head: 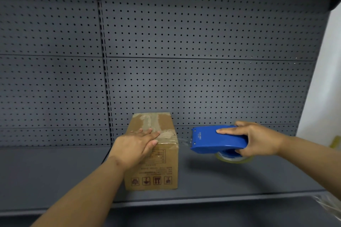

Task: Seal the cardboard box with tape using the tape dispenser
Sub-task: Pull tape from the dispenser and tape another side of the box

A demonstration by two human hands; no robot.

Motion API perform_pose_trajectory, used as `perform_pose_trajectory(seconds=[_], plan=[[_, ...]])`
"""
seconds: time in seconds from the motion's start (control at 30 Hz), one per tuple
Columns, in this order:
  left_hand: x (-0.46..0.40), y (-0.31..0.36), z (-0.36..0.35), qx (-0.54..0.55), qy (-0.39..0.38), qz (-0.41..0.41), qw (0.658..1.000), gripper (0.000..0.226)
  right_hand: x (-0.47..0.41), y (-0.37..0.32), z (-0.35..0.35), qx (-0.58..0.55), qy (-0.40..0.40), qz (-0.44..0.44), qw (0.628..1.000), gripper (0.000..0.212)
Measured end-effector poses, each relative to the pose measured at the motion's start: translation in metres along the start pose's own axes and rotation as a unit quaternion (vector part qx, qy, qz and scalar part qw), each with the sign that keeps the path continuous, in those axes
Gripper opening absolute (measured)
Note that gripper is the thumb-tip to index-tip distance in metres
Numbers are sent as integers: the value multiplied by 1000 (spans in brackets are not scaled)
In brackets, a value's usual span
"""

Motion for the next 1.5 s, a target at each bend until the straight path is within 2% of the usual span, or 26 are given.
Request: perform_pose_trajectory(seconds=[0.2,0.4,0.73,0.87,0.97,1.03,1.1,1.3,1.5], plan=[[1,1,2,-7,-12,-1,1000,111,-14,-13,-3,10,-69,-29,997,72],[1,3,0,-23,-13,-8,1000,111,-49,-38,7,15,-147,-42,988,67],[0,6,0,-29,-19,-26,999,104,-109,-94,30,199,-237,-4,951,62],[-2,7,2,-34,-17,-26,999,91,-120,-113,30,261,-269,18,927,62],[-3,2,1,-53,-18,-6,998,71,-127,-123,28,323,-256,34,910,55],[-3,2,2,-50,-14,-12,999,66,-129,-130,12,368,-239,37,898,40],[-2,3,0,-45,-14,-20,999,66,-124,-127,-15,358,-232,20,904,30],[-6,-2,-4,-31,-3,-21,999,66,-118,-65,-7,243,-132,-35,960,54],[-7,-2,-5,-21,-10,-14,1000,65,-70,17,-29,116,-42,-175,977,63]])
Point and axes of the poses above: each hand's wrist, its own x-axis away from the middle knuckle, its own z-axis out of the back of the hand, y = z × x, the point moved 5 cm from there along -x, towards the middle knuckle, and after that the axes turned 14 degrees about z, right-handed, at the moved point
